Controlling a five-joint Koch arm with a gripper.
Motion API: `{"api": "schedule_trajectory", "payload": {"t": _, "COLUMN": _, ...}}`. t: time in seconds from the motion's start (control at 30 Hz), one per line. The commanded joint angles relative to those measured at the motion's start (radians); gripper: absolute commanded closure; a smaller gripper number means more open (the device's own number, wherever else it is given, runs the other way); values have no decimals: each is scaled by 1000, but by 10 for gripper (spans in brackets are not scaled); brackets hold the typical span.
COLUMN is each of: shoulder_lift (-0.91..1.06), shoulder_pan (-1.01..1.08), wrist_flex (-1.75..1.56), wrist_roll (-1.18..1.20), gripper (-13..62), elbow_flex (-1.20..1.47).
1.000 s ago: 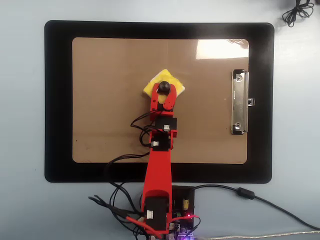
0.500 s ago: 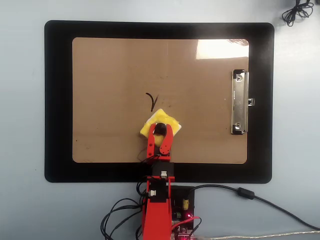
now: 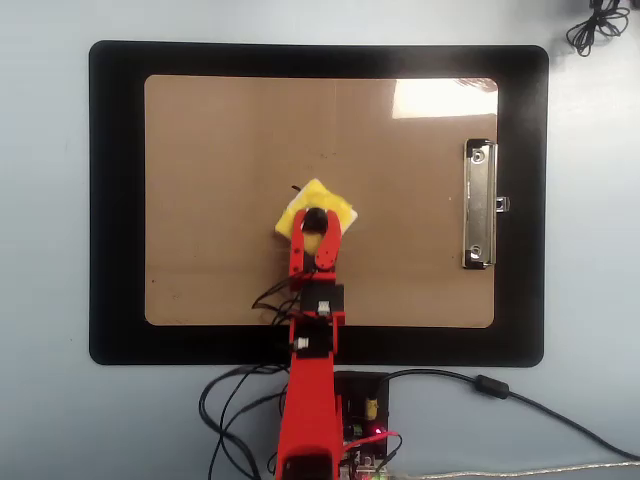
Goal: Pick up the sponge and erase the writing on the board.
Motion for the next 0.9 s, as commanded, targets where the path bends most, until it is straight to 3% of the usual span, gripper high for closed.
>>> {"api": "schedule_trajectory", "payload": {"t": 0.0, "shoulder_lift": 213, "shoulder_pan": -48, "wrist_flex": 0, "wrist_roll": -49, "gripper": 574, "elbow_flex": 129}}
{"api": "schedule_trajectory", "payload": {"t": 0.1, "shoulder_lift": 371, "shoulder_pan": -89, "wrist_flex": 21, "wrist_roll": -49, "gripper": 574, "elbow_flex": 227}}
{"api": "schedule_trajectory", "payload": {"t": 0.17, "shoulder_lift": 339, "shoulder_pan": -106, "wrist_flex": 38, "wrist_roll": -49, "gripper": 574, "elbow_flex": 215}}
{"api": "schedule_trajectory", "payload": {"t": 0.4, "shoulder_lift": -222, "shoulder_pan": -110, "wrist_flex": 15, "wrist_roll": -54, "gripper": 574, "elbow_flex": -256}}
{"api": "schedule_trajectory", "payload": {"t": 0.5, "shoulder_lift": -273, "shoulder_pan": -107, "wrist_flex": 11, "wrist_roll": -55, "gripper": 574, "elbow_flex": -328}}
{"api": "schedule_trajectory", "payload": {"t": 0.6, "shoulder_lift": -141, "shoulder_pan": -106, "wrist_flex": 12, "wrist_roll": -55, "gripper": 574, "elbow_flex": -190}}
{"api": "schedule_trajectory", "payload": {"t": 0.8, "shoulder_lift": 394, "shoulder_pan": -66, "wrist_flex": 20, "wrist_roll": -61, "gripper": 575, "elbow_flex": 259}}
{"api": "schedule_trajectory", "payload": {"t": 0.87, "shoulder_lift": 400, "shoulder_pan": -63, "wrist_flex": 26, "wrist_roll": -60, "gripper": 575, "elbow_flex": 270}}
